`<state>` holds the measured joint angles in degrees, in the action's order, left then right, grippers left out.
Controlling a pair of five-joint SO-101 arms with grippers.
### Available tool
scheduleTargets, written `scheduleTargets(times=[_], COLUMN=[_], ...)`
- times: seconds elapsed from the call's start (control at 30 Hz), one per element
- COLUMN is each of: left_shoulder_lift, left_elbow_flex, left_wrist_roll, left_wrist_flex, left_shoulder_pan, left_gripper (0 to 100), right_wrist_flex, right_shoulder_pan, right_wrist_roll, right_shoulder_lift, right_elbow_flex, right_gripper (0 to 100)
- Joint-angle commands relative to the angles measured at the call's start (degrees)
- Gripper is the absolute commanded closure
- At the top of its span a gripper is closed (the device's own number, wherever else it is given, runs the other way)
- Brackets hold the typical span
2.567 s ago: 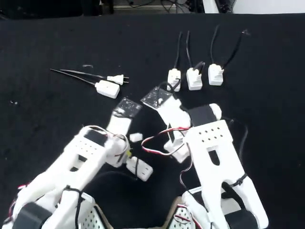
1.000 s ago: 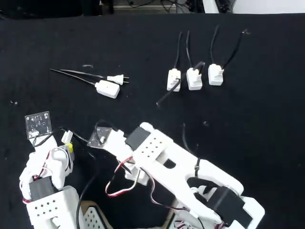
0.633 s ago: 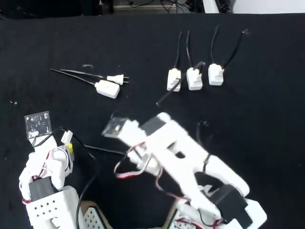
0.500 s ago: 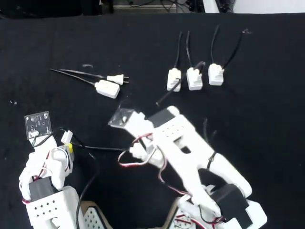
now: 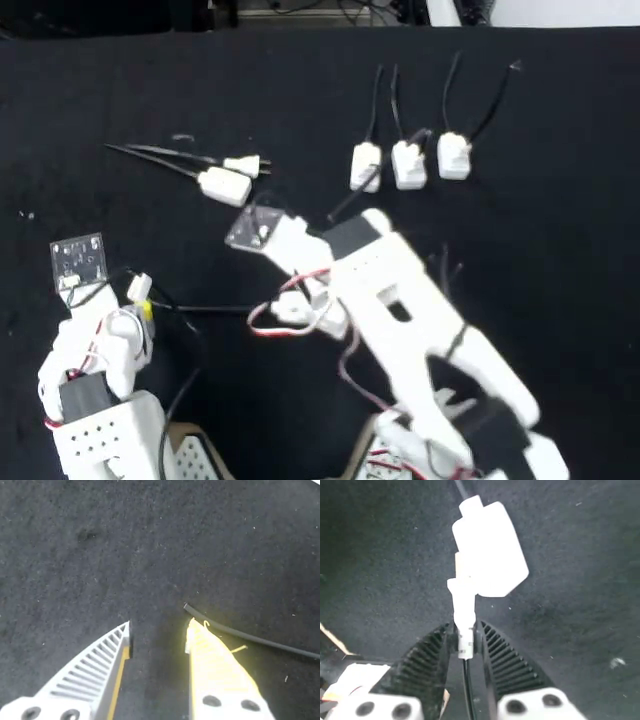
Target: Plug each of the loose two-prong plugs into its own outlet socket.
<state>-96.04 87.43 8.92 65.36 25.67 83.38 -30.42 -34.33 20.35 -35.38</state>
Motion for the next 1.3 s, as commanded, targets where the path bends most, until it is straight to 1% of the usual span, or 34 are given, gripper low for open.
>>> scheduleTargets(times=[0.0,0.1,0.2,0.27,0.4,0.53,0.6,0.67,0.73,0.87,0.93,1.0,1.1,1.2,1.27], left_shoulder_lift=[-0.5,-0.5,-0.5,-0.5,-0.5,-0.2,-0.1,-0.1,-0.1,-0.1,-0.1,-0.1,-0.1,-0.1,-0.1], left_elbow_flex=[-1.6,-1.5,-1.5,-1.9,-4.1,-5.6,-5.9,-6.0,-6.0,-6.1,-6.1,-6.1,-7.3,-10.2,-11.4], left_wrist_roll=[-0.8,-0.8,-0.8,-0.8,-0.8,-0.8,-0.9,-1.3,-4.1,-8.8,-9.2,-9.3,-10.1,-14.1,-15.6], left_wrist_flex=[-0.1,-0.1,-0.1,-0.1,-2.2,-9.1,-12.8,-15.0,-16.4,-18.2,-18.1,-18.0,-17.9,-17.9,-18.3], left_shoulder_pan=[0.0,0.0,0.0,0.0,0.0,-0.1,-1.9,-5.6,-9.5,-15.8,-18.8,-21.1,-22.2,-22.1,-22.5], left_gripper=[81,81,81,81,81,81,81,81,81,81,81,81,81,81,81], right_wrist_flex=[2.8,1.8,-3.1,-5.0,-4.4,-4.0,-4.4,-5.1,-7.2,-13.8,-18.4,-22.9,-28.7,-33.2,-35.4], right_shoulder_pan=[0.1,-0.4,-0.1,-0.3,-0.5,-0.5,-1.1,-2.8,-5.5,-11.2,-12.9,-13.2,-13.3,-13.3,-13.3], right_wrist_roll=[-0.2,-0.2,-0.2,-0.1,4.3,8.6,11.0,14.0,16.6,19.9,20.0,20.0,20.0,20.4,23.4], right_shoulder_lift=[6.2,7.2,7.6,7.7,7.7,7.7,7.7,8.1,10.5,19.6,23.5,26.4,28.5,29.1,29.1], right_elbow_flex=[1.3,-5.1,-11.6,-13.2,-8.3,-1.4,1.6,3.6,3.3,-3.8,-8.5,-12.7,-18.2,-22.6,-24.7], right_gripper=[98.8,98.8,98.8,98.8,98.8,98.8,98.8,98.8,98.8,98.8,98.8,98.8,98.8,98.8,98.8])
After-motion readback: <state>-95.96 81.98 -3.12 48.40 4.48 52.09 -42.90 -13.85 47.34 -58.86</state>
